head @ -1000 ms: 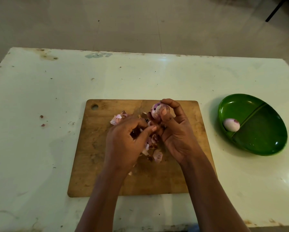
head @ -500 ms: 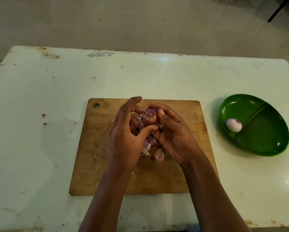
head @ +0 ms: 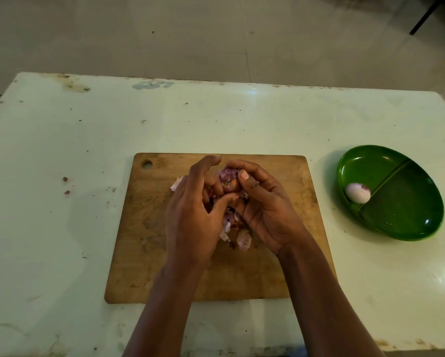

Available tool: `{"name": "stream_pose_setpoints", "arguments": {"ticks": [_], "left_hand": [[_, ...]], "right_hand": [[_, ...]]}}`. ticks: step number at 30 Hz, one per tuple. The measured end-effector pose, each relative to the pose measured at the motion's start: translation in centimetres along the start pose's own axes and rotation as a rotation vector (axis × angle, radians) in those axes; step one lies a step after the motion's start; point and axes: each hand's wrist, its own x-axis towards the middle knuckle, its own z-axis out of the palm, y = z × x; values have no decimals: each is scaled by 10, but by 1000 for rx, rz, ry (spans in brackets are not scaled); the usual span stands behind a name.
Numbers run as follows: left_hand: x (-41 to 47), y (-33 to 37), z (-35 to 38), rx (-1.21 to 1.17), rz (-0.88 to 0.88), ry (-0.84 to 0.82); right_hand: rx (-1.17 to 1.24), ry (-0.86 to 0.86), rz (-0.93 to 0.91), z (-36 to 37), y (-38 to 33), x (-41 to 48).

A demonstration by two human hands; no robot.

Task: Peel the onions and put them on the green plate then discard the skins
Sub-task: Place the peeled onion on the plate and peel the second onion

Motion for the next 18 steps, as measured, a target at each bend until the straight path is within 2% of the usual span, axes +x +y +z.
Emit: {"name": "stream_pose_setpoints", "arguments": {"ticks": [8, 18], "left_hand": [[5, 1, -4, -163, -75, 78], [4, -4, -4, -82, 18, 76]], "right_hand": [[27, 74, -14, -2, 0, 1], [32, 85, -11, 0, -1, 1]]}}
